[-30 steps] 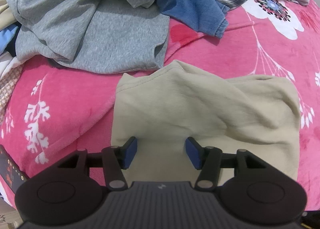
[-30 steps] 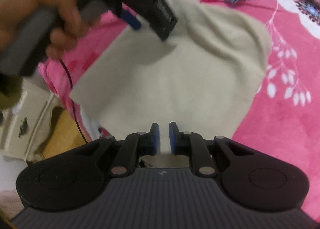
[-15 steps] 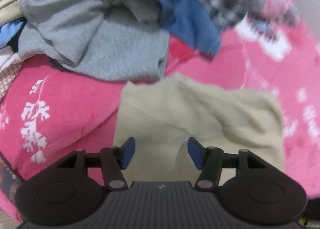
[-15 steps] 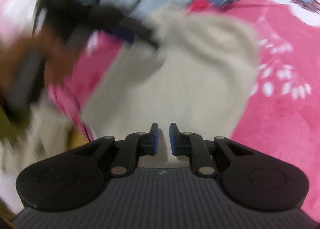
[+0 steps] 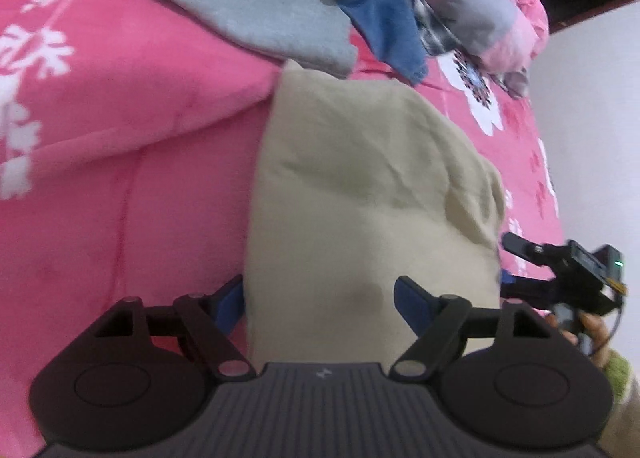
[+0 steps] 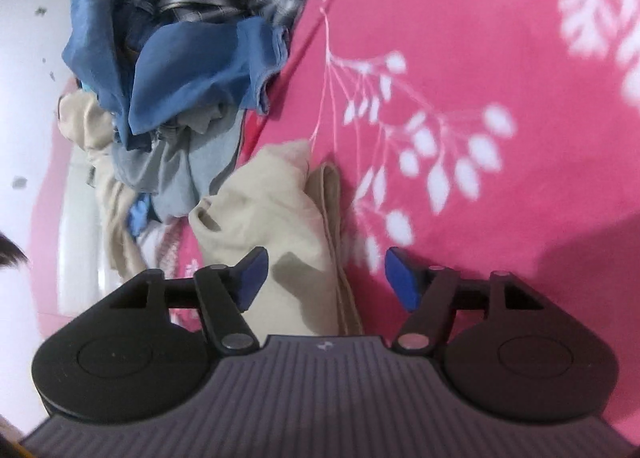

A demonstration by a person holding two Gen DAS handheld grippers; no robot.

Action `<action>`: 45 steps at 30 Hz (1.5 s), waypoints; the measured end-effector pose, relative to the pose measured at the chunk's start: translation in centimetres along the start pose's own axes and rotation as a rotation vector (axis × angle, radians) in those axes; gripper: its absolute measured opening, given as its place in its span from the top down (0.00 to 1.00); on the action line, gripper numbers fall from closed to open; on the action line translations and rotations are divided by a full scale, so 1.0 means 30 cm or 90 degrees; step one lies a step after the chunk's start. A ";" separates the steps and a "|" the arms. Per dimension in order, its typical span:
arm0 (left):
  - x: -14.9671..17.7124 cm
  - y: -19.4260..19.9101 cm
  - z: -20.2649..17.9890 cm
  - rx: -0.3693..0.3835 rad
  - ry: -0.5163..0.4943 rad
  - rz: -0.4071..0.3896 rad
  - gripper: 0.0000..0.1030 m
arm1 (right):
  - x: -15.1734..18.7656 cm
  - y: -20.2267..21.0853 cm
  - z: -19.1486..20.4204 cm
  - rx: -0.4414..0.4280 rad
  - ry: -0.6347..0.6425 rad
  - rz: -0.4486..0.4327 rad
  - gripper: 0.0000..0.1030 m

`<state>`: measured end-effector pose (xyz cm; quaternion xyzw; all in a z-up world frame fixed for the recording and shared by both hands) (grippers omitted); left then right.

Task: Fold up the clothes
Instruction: 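Grasp the folded trousers with the right tool and lift them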

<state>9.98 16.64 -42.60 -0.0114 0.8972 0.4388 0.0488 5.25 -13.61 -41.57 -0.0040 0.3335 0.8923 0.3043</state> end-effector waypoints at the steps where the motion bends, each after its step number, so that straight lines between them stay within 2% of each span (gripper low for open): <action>1: 0.000 -0.009 -0.003 0.003 -0.004 0.005 0.21 | 0.015 -0.019 0.004 -0.011 -0.007 0.005 0.34; 4: 0.003 -0.027 -0.011 0.014 -0.008 0.019 0.18 | 0.058 -0.055 0.034 -0.034 -0.013 0.015 0.31; 6: -0.001 -0.035 -0.015 0.020 -0.009 0.030 0.17 | 0.111 -0.085 0.071 -0.057 -0.020 0.060 0.31; 9: -0.003 -0.047 -0.023 0.020 -0.021 0.049 0.16 | 0.154 -0.104 0.108 -0.050 0.009 0.072 0.30; 12: -0.016 -0.065 -0.030 0.024 -0.022 0.063 0.15 | 0.128 -0.138 0.109 -0.072 -0.022 0.073 0.30; 14: -0.023 -0.075 -0.037 0.032 -0.011 0.066 0.14 | 0.112 -0.167 0.122 -0.086 -0.015 0.083 0.32; 15: -0.022 -0.076 -0.044 0.037 -0.007 0.068 0.14 | 0.106 -0.179 0.129 -0.092 -0.011 0.088 0.34; 20: 0.001 -0.049 -0.095 0.080 -0.003 0.075 0.15 | 0.098 -0.151 0.148 -0.102 -0.021 0.085 0.64; 23: -0.003 -0.031 -0.117 0.095 0.012 0.078 0.17 | 0.094 -0.127 0.178 -0.126 -0.021 0.076 0.70; 29: 0.015 -0.002 -0.218 0.105 0.002 0.083 0.20 | 0.066 -0.040 0.228 -0.178 -0.027 0.050 0.71; 33: 0.061 -0.033 -0.373 0.115 -0.022 0.079 0.20 | 0.030 0.080 0.185 -0.201 -0.045 0.025 0.71; 36: 0.118 -0.100 -0.528 0.124 -0.039 0.078 0.20 | -0.017 0.212 0.103 -0.203 -0.046 0.011 0.71; 39: 0.190 -0.212 -0.728 0.145 -0.054 0.087 0.20 | -0.074 0.392 -0.009 -0.193 -0.039 -0.011 0.71; 45: 0.338 -0.522 -1.218 0.220 -0.103 0.119 0.20 | -0.250 0.871 -0.323 -0.137 -0.014 -0.073 0.71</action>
Point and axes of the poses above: each gripper's, at about its wrist camera, not at the fingertips, and y roughly against the way its jaws point, z to its left, x to its underside, the point moved 10 cm from there along -y, roughly the way its jaws point, and after that the axes turned 9 degrees about y, right-handed, at the moved point
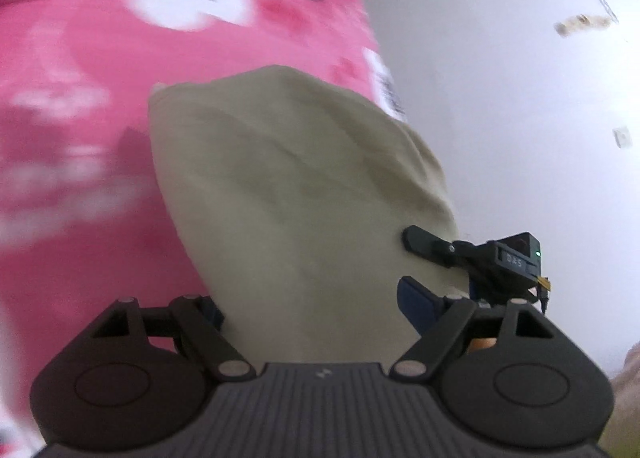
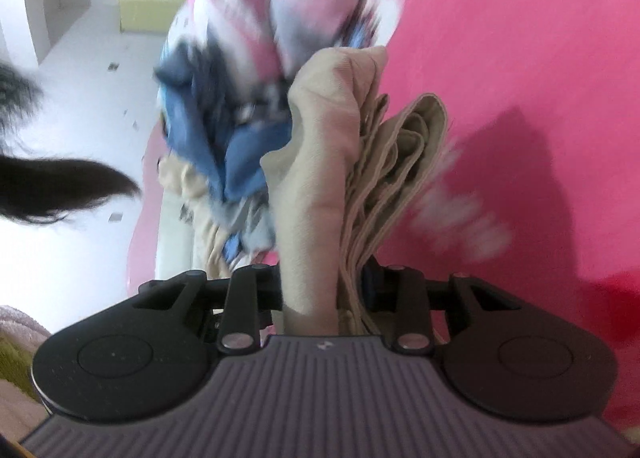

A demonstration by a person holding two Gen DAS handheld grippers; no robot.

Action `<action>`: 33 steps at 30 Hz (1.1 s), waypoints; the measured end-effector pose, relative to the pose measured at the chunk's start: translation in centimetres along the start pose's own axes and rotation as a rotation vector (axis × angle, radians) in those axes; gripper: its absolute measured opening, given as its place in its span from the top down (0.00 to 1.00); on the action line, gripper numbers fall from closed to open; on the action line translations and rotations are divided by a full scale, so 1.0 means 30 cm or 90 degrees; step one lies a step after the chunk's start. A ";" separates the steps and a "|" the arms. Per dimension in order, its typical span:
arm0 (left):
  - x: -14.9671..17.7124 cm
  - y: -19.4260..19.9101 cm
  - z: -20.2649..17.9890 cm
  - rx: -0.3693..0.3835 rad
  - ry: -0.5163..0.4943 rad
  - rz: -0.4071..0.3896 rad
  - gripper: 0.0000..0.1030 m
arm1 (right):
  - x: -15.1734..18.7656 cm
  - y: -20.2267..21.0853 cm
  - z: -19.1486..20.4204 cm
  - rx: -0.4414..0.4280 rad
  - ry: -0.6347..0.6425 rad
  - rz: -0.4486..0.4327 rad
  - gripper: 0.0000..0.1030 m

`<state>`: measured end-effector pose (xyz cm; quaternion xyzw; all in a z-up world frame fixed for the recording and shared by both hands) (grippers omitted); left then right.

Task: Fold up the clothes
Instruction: 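Grasp the folded trousers with the right tool and lift them, then lower the trousers onto the bedspread edge and open the right tool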

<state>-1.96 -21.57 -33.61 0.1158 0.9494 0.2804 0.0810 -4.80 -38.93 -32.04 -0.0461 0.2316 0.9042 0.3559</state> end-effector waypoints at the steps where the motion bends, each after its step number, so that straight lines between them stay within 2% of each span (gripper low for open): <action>1: -0.003 -0.090 -0.063 0.016 -0.006 0.005 0.20 | -0.048 0.092 -0.039 0.013 0.007 -0.008 0.71; 5: -0.012 -0.438 -0.292 0.067 -0.041 0.028 0.20 | -0.223 0.419 -0.182 0.061 0.040 -0.024 0.71; 8: -0.002 -0.682 -0.431 0.085 -0.061 0.055 0.22 | -0.332 0.633 -0.295 0.105 0.068 -0.024 0.71; 11: 0.012 -0.870 -0.535 0.093 -0.077 0.081 0.22 | -0.410 0.801 -0.415 0.139 0.087 -0.024 0.71; 15: 0.037 -1.031 -0.588 0.084 -0.094 0.106 0.22 | -0.469 0.934 -0.587 0.153 0.108 -0.035 0.71; 18: 0.051 -1.140 -0.553 0.044 -0.111 0.126 0.23 | -0.477 0.961 -0.746 0.170 0.116 -0.029 0.67; 20: 0.067 -1.189 -0.509 0.013 -0.110 0.140 0.27 | -0.463 0.966 -0.853 0.179 0.097 -0.025 0.57; 22: 0.075 -1.198 -0.482 0.001 -0.101 0.148 0.27 | -0.441 0.963 -0.935 0.180 0.066 -0.029 0.52; 24: 0.063 -1.180 -0.477 -0.003 -0.105 0.146 0.26 | -0.431 0.982 -0.932 0.170 0.054 -0.054 0.49; 28: -0.002 -1.145 -0.455 -0.032 -0.101 0.133 0.23 | -0.426 1.075 -0.920 0.227 0.072 -0.057 0.37; 30: -0.041 -1.110 -0.438 -0.056 -0.092 0.118 0.23 | -0.434 1.161 -0.930 0.268 0.048 -0.088 0.37; 33: -0.043 -1.022 -0.435 -0.109 -0.099 0.100 0.23 | -0.403 1.280 -0.894 0.322 0.002 -0.152 0.37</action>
Point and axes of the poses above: each gripper's, at about its wrist camera, not at the fingertips, and y roughly against the way its jaws point, z to its left, x to its underside, the point moved 10 cm from there along -y, roughly the way its jaws point, and after that the axes turned 9 degrees about y, right-handed, at the moved point
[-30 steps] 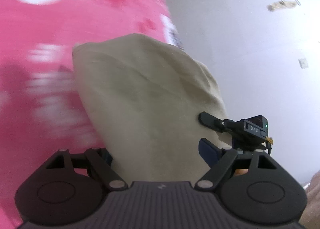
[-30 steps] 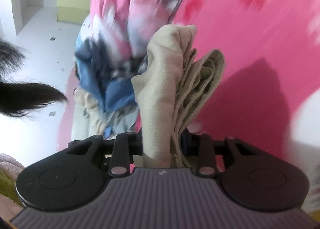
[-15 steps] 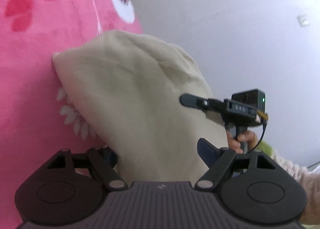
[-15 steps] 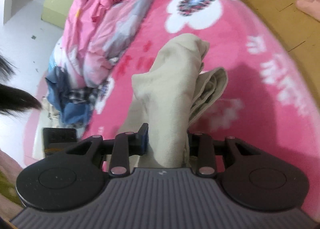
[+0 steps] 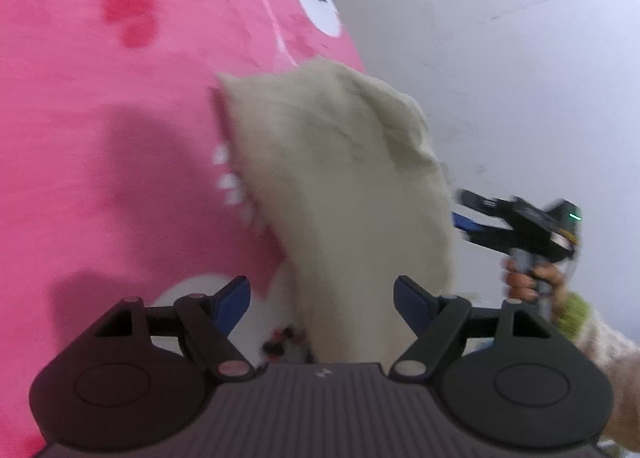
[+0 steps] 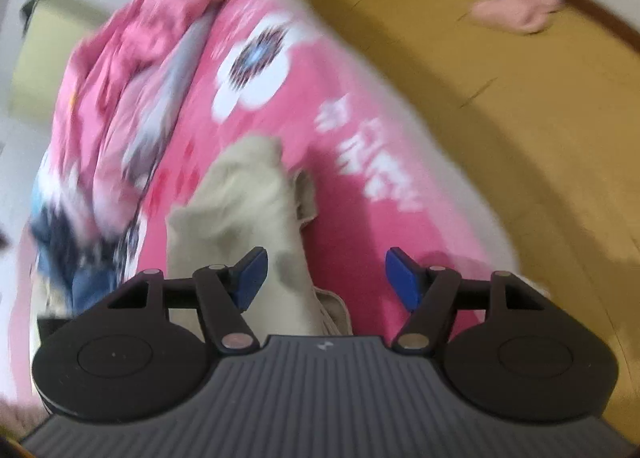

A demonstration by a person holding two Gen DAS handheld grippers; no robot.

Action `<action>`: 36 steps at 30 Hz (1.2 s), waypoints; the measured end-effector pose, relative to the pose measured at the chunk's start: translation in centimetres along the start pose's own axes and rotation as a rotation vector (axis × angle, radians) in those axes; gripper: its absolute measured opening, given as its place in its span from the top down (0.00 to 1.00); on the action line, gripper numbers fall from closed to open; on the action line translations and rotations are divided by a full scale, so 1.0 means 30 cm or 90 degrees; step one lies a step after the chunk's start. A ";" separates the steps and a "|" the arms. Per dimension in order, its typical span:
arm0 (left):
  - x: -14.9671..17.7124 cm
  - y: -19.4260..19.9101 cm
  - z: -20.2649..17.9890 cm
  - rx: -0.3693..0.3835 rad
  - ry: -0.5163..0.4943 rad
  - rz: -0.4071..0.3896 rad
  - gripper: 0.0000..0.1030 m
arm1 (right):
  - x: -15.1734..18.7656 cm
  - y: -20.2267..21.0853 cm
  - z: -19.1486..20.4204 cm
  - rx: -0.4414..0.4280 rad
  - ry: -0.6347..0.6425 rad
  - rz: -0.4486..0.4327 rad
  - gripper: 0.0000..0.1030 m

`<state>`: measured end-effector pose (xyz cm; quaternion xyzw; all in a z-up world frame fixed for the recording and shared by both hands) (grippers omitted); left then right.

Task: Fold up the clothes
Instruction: 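Lower the trousers onto the bedspread edge and open the right tool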

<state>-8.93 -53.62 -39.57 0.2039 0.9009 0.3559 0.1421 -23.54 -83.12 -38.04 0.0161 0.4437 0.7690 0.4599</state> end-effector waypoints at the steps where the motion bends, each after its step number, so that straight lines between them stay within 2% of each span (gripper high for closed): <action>1: 0.005 0.030 0.001 -0.019 -0.004 -0.004 0.23 | 0.011 0.043 0.001 0.017 -0.012 -0.013 0.37; 5: 0.051 0.148 -0.109 -0.078 -0.077 -0.020 0.22 | 0.126 0.188 0.128 0.088 -0.021 -0.037 0.37; 8: 0.090 0.194 -0.263 -0.116 -0.164 -0.042 0.17 | 0.238 0.276 0.283 0.144 -0.009 -0.052 0.37; 12: 0.222 0.375 -0.448 -0.108 -0.260 -0.081 0.14 | 0.392 0.371 0.513 0.202 0.035 -0.045 0.37; 15: 0.296 0.470 -0.573 -0.084 -0.298 -0.124 0.12 | 0.487 0.464 0.680 0.248 0.097 -0.041 0.36; 18: 0.386 0.605 -0.668 -0.079 -0.309 -0.177 0.08 | 0.555 0.594 0.820 0.304 0.152 -0.070 0.23; 21: 0.458 0.702 -0.730 -0.093 -0.309 -0.202 0.06 | 0.608 0.726 0.934 0.351 0.186 -0.106 0.20; 23: 0.505 0.753 -0.770 -0.107 -0.317 -0.213 0.06 | 0.631 0.796 0.989 0.366 0.200 -0.131 0.12; 25: 0.543 0.802 -0.801 -0.126 -0.319 -0.233 0.05 | 0.651 0.850 1.043 0.361 0.216 -0.154 0.09; 30: 0.610 0.905 -0.859 -0.170 -0.292 -0.289 0.01 | 0.666 0.922 1.134 0.372 0.272 -0.165 0.08; 33: 0.620 0.933 -0.895 -0.227 -0.287 -0.321 0.01 | 0.655 0.959 1.186 0.347 0.310 -0.181 0.07; 36: 0.620 0.960 -0.923 -0.270 -0.274 -0.350 0.01 | 0.638 0.999 1.206 0.363 0.324 -0.188 0.03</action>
Point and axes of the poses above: each gripper's, at about its wrist camera, not at the fingertips, and y roughly against the way its jaws point, z to its left, x to its underside, the point moved 10 cm from there along -y, roughly the way its jaws point, and after that the axes turned 9 degrees about y, right-handed, at the moved point
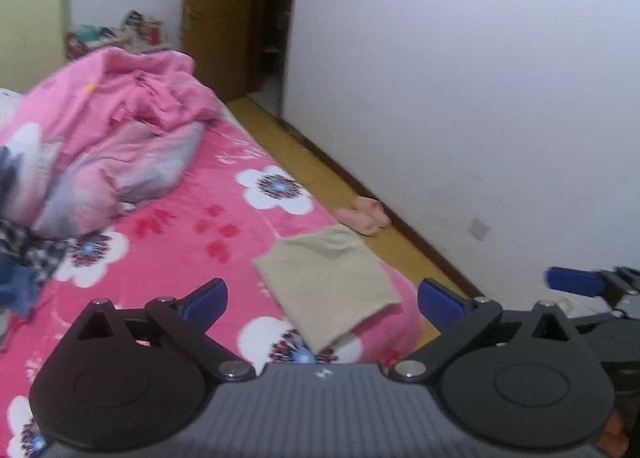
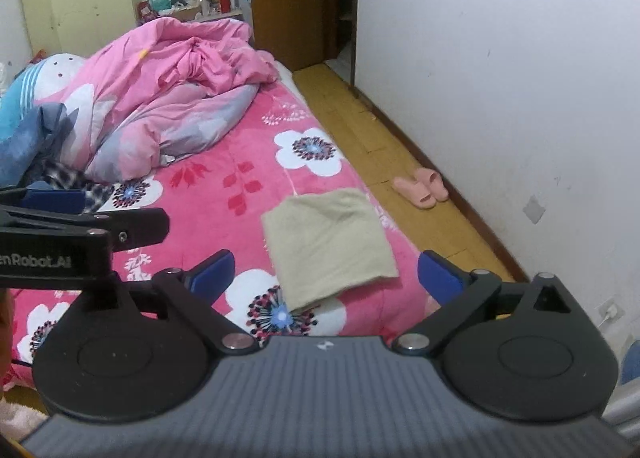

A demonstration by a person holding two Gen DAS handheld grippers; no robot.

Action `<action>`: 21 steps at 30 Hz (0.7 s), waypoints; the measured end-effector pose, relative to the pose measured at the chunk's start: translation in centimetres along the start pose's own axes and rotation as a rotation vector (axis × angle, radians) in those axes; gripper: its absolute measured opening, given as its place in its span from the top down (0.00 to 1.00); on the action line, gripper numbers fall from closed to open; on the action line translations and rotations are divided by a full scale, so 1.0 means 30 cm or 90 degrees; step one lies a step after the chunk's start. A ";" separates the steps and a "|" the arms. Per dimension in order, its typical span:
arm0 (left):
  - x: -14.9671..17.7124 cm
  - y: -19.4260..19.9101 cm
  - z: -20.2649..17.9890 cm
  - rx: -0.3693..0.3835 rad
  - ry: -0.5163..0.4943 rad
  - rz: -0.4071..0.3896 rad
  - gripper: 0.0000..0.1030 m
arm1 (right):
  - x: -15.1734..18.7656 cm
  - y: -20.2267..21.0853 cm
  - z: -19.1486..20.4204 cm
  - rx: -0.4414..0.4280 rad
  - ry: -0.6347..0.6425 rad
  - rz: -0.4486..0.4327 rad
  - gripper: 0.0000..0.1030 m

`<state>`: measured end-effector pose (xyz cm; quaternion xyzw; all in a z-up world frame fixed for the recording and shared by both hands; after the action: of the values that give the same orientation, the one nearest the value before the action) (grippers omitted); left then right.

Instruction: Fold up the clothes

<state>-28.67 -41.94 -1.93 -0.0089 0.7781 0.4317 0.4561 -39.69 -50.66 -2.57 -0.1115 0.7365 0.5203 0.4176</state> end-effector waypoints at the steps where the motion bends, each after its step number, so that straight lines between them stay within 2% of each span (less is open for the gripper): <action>1: -0.007 0.009 -0.001 -0.015 0.003 -0.005 0.01 | -0.005 0.011 -0.004 0.011 0.008 0.000 0.01; 5: -0.027 0.053 0.014 -0.066 0.026 -0.014 0.01 | -0.010 0.049 -0.008 0.044 0.039 0.000 0.01; 10: -0.035 0.106 0.041 -0.097 0.061 -0.033 0.01 | -0.017 0.106 -0.025 0.042 0.020 -0.023 0.01; 14: -0.057 0.157 0.084 -0.137 0.099 -0.053 0.02 | -0.029 0.121 -0.036 0.053 0.020 0.007 0.01; 18: -0.065 0.188 0.130 -0.156 0.141 -0.041 0.02 | -0.059 0.132 -0.030 0.066 0.045 0.022 0.01; 21: -0.053 0.200 0.145 -0.157 0.153 -0.028 0.02 | -0.072 0.139 -0.042 0.086 0.030 0.027 0.01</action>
<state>-27.13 -35.84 2.28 -0.1331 0.7676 0.5099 0.3647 -41.48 -50.52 1.95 -0.0795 0.7817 0.4753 0.3960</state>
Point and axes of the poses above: each gripper's, at about its wrist camera, not at the fingertips, and y roughly against the way its jaws point, z to its left, x to its underside, the point moved 10 cm from there along -y, roughly the way its jaws point, and after that the axes turned 9 degrees about y, right-handed, at the moved point
